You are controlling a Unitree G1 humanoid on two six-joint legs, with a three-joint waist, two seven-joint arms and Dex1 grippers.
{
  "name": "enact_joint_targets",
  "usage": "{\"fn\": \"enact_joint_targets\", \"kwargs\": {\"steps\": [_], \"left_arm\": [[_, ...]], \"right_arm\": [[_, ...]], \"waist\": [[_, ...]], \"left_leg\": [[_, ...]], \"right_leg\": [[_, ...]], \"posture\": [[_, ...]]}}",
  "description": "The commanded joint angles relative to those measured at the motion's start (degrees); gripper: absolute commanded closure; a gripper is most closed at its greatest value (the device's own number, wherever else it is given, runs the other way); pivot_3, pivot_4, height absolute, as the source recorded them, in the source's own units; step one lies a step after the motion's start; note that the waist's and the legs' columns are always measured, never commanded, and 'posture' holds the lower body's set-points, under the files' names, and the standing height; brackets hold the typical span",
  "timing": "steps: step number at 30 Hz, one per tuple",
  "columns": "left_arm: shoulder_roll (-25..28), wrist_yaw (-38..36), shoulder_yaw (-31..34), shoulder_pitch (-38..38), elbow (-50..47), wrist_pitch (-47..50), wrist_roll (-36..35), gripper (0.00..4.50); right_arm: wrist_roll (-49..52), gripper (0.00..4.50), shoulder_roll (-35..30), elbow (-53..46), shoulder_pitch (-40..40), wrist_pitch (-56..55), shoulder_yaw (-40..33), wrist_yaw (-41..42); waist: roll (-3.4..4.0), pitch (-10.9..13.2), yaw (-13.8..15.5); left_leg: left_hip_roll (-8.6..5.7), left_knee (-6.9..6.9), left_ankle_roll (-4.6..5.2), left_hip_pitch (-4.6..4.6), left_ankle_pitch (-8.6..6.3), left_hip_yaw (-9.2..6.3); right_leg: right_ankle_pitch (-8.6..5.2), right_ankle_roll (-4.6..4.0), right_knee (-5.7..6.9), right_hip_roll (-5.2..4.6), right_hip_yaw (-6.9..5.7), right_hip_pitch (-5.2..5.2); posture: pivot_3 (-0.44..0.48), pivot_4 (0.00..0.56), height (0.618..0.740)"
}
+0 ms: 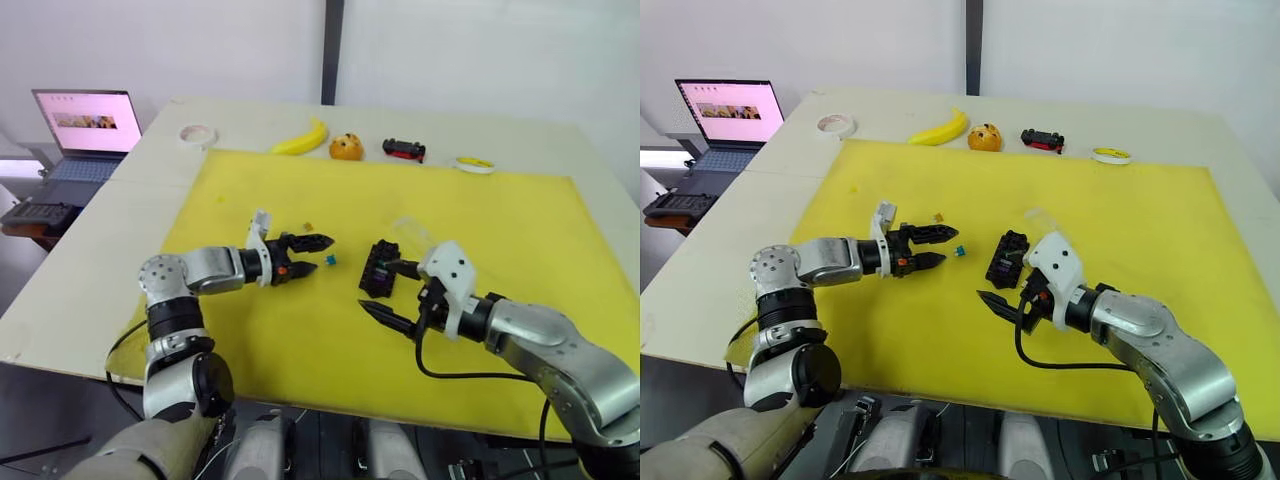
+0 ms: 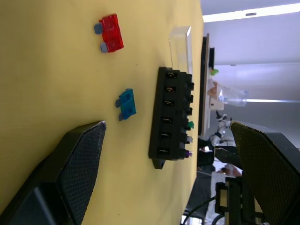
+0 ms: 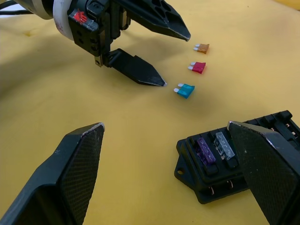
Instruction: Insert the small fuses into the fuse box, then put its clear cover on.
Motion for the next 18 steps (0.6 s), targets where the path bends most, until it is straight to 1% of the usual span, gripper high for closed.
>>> {"fn": "enact_joint_targets", "kwargs": {"steps": [1,8,13,18], "left_arm": [[-1.7,-0.4,-0.4,-1.4,1.8,0.1,0.8,0.00],[-2.3,-2.2,-1.2,-2.0,3.4,-1.5,3.6,0.00],[-3.0,-3.2,-1.7,-1.8,2.5,-3.9,5.5,0.00],[-3.9,-4.4,-2.6,-1.6,1.7,-5.5,7.0,0.00]], "right_arm": [[-0.1,0.02,0.2,-1.7,-0.1,-0.7,-1.1,-0.4],[-0.1,0.02,0.1,-1.7,0.2,-0.5,-1.6,-0.9],[-0.1,0.02,0.0,-1.8,0.6,-0.5,-2.0,-1.4],[-0.1,0.02,0.1,-1.9,0.7,-0.5,-2.2,-1.9]], "waist": [[0.00,0.0,0.0],[0.00,0.0,0.0],[0.00,0.0,0.2],[0.00,0.0,1.2]], "left_leg": [[-0.01,0.00,0.00,0.00,0.00,0.00],[-0.03,0.00,0.01,0.00,0.00,0.00],[-0.06,0.00,0.04,0.00,-0.02,0.00],[-0.07,0.00,0.10,0.00,-0.06,0.01]], "right_leg": [[0.00,0.00,-0.01,0.00,0.00,0.00],[0.00,0.00,-0.02,-0.02,-0.01,0.03],[0.00,0.00,-0.03,-0.07,-0.02,0.04],[0.00,0.00,-0.05,-0.09,-0.02,0.04]], "posture": [[0.000,0.150,0.740],[0.000,0.150,0.740],[0.000,0.150,0.740],[0.000,0.150,0.740]]}}
